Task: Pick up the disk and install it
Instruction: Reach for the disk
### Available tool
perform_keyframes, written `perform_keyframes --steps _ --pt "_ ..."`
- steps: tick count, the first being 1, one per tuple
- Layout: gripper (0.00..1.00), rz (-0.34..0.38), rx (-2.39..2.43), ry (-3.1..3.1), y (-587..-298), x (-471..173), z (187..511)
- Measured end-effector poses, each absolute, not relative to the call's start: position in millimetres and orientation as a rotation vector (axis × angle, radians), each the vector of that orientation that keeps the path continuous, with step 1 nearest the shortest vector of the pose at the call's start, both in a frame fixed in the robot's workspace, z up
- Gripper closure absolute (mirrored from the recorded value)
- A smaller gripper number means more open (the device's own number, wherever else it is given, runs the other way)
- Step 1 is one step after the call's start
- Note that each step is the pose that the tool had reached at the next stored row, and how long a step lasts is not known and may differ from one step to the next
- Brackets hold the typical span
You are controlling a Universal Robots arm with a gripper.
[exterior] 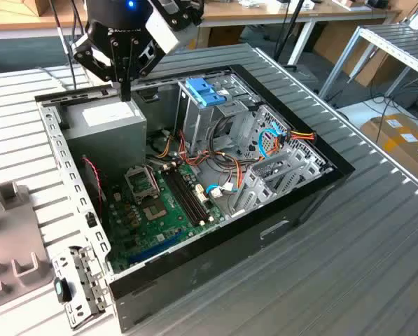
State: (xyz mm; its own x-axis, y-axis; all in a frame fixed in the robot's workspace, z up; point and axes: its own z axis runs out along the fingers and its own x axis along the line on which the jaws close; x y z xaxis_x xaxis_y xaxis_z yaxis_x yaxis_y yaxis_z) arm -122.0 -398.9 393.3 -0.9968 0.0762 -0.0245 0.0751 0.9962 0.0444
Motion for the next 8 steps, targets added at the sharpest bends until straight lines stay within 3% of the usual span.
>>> perform_keyframes --steps 8 --pt "0.89 0.068 0.118 3.113 -398.9 -123.2 393.3"
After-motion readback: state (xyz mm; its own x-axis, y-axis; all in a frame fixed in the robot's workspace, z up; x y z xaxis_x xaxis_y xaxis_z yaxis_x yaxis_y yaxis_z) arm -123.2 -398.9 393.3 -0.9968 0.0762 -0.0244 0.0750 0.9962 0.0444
